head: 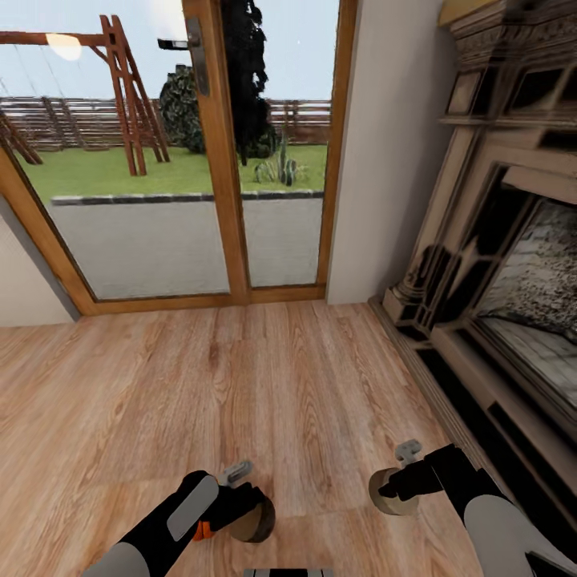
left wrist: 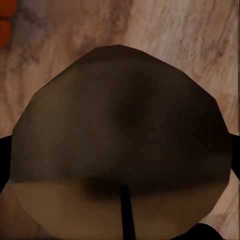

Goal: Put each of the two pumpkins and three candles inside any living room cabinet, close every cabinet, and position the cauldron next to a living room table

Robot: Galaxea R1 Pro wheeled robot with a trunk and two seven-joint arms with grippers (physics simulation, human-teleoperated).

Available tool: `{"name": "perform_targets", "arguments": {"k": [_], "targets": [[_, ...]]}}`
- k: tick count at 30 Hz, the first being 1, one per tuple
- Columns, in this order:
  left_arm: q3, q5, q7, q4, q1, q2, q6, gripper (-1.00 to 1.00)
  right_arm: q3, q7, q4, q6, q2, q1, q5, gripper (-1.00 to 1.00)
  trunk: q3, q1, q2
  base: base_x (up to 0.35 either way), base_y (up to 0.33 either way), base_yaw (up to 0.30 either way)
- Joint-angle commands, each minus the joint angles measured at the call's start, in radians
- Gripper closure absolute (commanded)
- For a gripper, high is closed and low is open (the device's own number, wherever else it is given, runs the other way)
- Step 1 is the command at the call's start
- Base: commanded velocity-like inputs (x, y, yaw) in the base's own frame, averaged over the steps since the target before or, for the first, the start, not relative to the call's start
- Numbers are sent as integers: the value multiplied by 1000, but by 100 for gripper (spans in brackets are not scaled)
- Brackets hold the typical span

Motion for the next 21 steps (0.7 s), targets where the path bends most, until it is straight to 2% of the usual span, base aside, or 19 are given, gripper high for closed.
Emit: {"name": "perform_targets", "arguments": {"k": [1,4,11,18,21], "targets": [[-5,10,10,-1,-1,1,-1,100,-8,5,0,3,1,-1,6,100,3,-1,0,0,0,0],[-5,10,10,-1,-1,1,-2,100,-8,3,4,-2,1,-1,6,100,15,-2,1,0,0,0],[-5,10,10,-1,-1,1,-2,100,-11,3,43,-102,-4,-1,0,100,42,-5,2,0,0,0],[-5,10,10,1,-1,1,-2,100,-11,3,46,-117,-4,1,0,100,69,-8,4,0,0,0],[-5,10,10,1,-1,1,-2,100,-11,3,47,-116,-4,1,0,100,78,-19,24,0,0,0]]}}
